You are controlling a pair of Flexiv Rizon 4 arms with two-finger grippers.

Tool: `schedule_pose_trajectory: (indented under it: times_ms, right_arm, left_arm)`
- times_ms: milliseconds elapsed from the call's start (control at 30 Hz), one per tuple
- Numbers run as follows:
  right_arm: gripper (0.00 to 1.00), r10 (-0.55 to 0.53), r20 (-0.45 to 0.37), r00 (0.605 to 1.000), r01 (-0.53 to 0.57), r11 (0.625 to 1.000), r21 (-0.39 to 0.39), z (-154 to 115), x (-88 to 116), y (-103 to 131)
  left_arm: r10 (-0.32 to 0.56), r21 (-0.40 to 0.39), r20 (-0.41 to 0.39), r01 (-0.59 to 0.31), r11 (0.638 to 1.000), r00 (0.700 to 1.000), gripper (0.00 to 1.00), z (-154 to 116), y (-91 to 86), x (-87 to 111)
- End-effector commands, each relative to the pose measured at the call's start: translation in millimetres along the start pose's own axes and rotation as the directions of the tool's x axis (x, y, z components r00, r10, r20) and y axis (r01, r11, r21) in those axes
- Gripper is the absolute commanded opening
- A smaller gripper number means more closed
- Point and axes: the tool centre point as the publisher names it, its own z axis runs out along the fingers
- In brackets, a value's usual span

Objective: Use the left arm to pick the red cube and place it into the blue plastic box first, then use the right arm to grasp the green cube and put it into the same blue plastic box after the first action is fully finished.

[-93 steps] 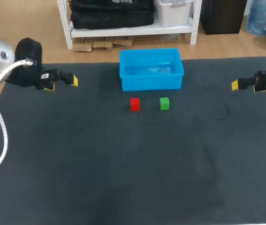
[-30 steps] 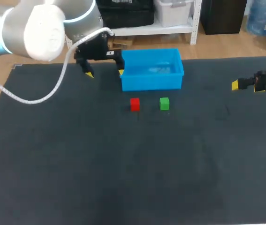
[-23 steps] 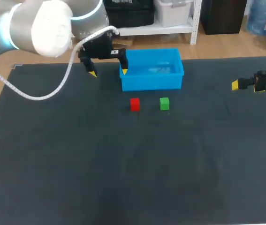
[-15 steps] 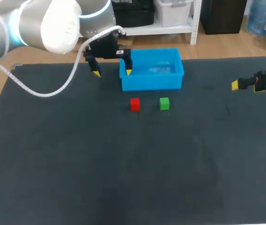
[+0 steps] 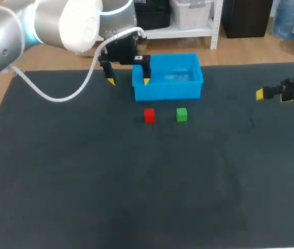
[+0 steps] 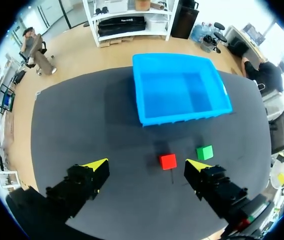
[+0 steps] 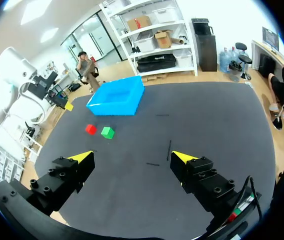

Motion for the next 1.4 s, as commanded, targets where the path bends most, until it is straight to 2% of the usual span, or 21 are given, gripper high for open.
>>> schedule_pose_trajectory:
  times_ms: [33, 400, 567, 733, 933, 1200, 1400]
  right_arm:
    - [1.00, -0.001, 0.000, 1.000, 0.001, 1.000, 0.001, -1, 0, 0]
    - [1.00, -0.001, 0.000, 1.000, 0.001, 1.000, 0.001, -1, 0, 0]
    - [1.00, -0.001, 0.000, 1.000, 0.001, 1.000, 0.001, -1, 0, 0]
    - [1.00, -0.001, 0.000, 1.000, 0.001, 1.000, 0.001, -1, 0, 0]
    - [1.00, -0.001, 0.000, 1.000, 0.001, 1.000, 0.001, -1, 0, 0]
    - [1.00, -0.001, 0.000, 1.000, 0.001, 1.000, 0.001, -1, 0, 0]
    - [1.00, -0.001, 0.000, 1.000, 0.001, 1.000, 0.001, -1, 0, 0]
  left_arm:
    - [0.010, 0.016, -0.010, -0.010, 1.000, 1.000, 1.00, 1, 5.3, -2.0]
    - [0.040, 0.024, -0.010, -0.040, 0.999, 0.999, 1.00, -4, 25.0, 6.5]
    - [0.037, 0.013, -0.017, -0.037, 0.999, 0.999, 1.00, -1, 23.7, 8.9]
    - [0.005, 0.000, -0.014, -0.005, 1.000, 1.000, 1.00, 0, 12.8, 5.2]
    - [-0.064, -0.009, -0.022, 0.064, 0.998, 0.998, 1.00, 5, -8.0, 0.6]
    - [-0.105, -0.036, -0.034, 0.104, 0.994, 0.994, 1.00, 13, -38.5, 0.8]
    - [-0.126, -0.054, -0.037, 0.124, 0.991, 0.991, 1.00, 13, -54.9, 1.5]
